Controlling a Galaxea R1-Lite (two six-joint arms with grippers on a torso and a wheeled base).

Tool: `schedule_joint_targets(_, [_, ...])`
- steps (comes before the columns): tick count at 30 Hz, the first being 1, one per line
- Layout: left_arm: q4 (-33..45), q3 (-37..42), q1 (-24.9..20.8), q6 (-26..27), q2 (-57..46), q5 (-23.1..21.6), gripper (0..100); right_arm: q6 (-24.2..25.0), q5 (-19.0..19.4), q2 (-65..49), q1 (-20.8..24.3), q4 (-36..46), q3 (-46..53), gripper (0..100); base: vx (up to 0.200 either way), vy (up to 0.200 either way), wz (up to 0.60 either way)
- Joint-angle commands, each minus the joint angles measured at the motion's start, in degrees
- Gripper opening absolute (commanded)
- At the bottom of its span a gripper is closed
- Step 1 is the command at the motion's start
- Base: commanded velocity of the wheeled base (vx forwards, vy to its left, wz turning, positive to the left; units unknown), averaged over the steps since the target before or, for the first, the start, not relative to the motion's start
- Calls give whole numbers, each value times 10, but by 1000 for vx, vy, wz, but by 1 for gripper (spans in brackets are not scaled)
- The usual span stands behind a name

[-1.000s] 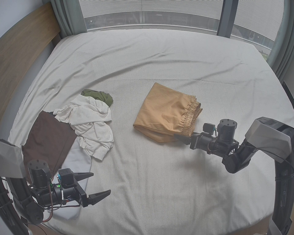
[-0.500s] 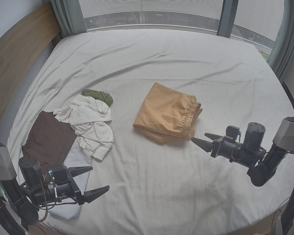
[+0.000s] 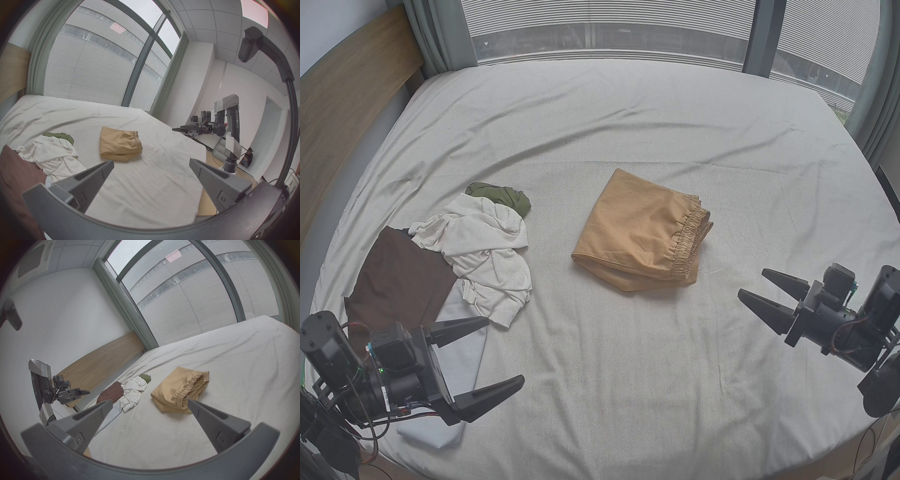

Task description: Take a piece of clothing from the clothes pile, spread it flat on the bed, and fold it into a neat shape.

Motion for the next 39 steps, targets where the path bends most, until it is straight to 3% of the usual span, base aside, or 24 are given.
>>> schedule_joint_targets(1, [48,10,-4,-26,-115,17,100,-1,1,-90,1,-1,41,100,0,0,0])
schedule_joint_targets(4, [108,10,-4,-36,-176,21,100,-1,1,-112,1,1,48,100,0,0,0])
schedule_joint_targets(10, [345,6,0,-61,-398,22,100,-1,1,-169,0,1,78,100,0,0,0])
schedule_joint_targets(20, [565,-38,1,-102,-590,27,100,1,-1,-258,-6,40,98,100,0,0,0])
schedule_joint_targets(25, [636,-45,1,-101,-642,74,100,2,-19,-352,-6,132,98,100,0,0,0])
schedule_joint_targets(30, [655,-48,2,-102,-671,87,100,2,-23,-437,-19,203,96,100,0,0,0])
schedule_joint_targets(34, [656,-43,20,-101,-677,124,100,1,-22,-530,-78,297,95,100,0,0,0])
schedule_joint_targets(35, [656,-43,20,-101,-677,124,100,1,-22,-530,-78,297,95,100,0,0,0])
schedule_joint_targets(39, [666,-38,41,-102,-712,139,100,2,-19,-662,-112,422,94,100,0,0,0])
